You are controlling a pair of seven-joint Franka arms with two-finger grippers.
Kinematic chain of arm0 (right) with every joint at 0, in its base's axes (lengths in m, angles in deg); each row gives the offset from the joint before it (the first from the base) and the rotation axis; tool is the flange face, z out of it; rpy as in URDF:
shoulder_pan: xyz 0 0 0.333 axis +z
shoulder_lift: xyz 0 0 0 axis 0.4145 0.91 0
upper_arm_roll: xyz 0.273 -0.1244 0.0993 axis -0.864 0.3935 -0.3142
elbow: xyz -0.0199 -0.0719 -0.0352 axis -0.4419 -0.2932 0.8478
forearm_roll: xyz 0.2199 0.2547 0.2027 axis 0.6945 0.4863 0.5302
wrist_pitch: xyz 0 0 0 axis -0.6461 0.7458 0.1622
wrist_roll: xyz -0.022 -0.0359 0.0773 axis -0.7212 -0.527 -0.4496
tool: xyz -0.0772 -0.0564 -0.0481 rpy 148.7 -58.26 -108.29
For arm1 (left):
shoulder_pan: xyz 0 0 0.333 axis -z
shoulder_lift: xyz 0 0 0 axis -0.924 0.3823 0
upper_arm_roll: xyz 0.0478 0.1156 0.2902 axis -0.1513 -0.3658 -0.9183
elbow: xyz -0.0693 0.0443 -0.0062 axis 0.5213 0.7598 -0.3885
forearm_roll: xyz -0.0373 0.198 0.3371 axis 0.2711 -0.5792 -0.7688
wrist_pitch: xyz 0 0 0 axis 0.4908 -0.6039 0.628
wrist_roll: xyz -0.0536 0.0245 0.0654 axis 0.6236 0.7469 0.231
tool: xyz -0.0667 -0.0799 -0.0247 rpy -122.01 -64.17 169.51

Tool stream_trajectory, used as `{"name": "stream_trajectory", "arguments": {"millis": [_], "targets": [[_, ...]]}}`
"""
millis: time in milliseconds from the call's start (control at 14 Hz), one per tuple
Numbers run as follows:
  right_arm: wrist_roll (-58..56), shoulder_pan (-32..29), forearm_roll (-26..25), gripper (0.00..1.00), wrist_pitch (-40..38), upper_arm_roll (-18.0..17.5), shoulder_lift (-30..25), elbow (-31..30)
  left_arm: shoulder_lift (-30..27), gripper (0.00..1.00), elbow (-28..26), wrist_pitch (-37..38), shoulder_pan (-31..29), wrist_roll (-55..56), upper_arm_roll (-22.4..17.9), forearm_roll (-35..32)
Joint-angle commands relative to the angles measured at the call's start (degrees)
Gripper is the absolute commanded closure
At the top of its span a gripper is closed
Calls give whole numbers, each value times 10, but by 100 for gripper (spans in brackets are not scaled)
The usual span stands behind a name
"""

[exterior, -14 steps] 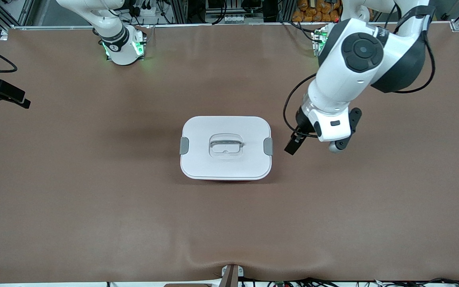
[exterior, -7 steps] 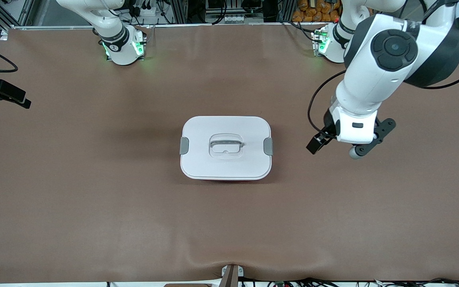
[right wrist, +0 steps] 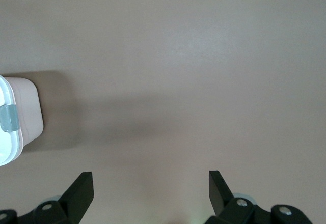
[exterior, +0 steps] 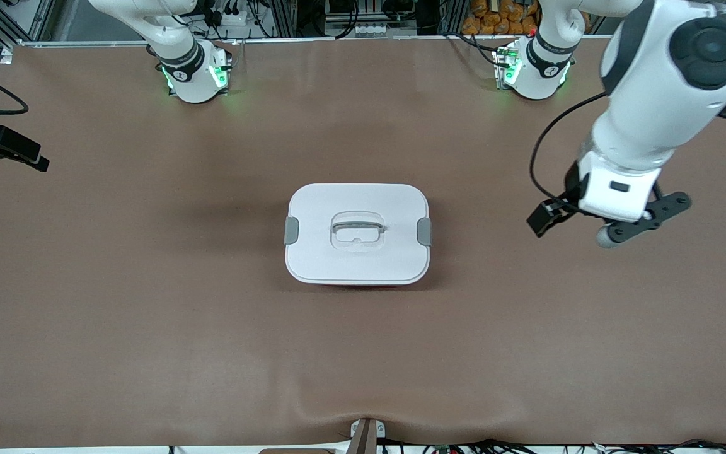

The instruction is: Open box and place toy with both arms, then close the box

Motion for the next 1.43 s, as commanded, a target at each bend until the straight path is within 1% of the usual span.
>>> {"name": "stream_trajectory", "arguments": {"millis": [0, 286, 571, 714, 929, 1000, 1143, 1357], "targets": [[-1, -7, -1, 0, -1, -5, -8, -5, -22, 0, -1, 26, -9, -63, -4, -9], [-1, -7, -1, 0, -2, -5, -8, -4, -58, 0, 2, 47, -44, -152, -4, -9], [-1, -8, -1, 0, -1, -5, -8, -5, -111, 0, -8, 112, -45, -165, -2, 0], [-1, -9, -1, 0, -1, -5, -8, -5, -147, 0, -40, 114, -44, -165, 0, 2], [-1, -9, -1, 0, -1, -5, -8, -5, -206, 0, -101, 114, -44, -165, 3, 3], [-1, -9, -1, 0, -2, -5, -8, -5, -212, 0, -108, 114, -46, -168, 1, 3], [-1, -9, -1, 0, -3, -5, -8, -5, -213, 0, -107, 114, -59, -209, -3, 4], [-1, -9, -1, 0, -3, -5, -8, -5, -208, 0, -103, 114, -108, -287, -4, 6]]}}
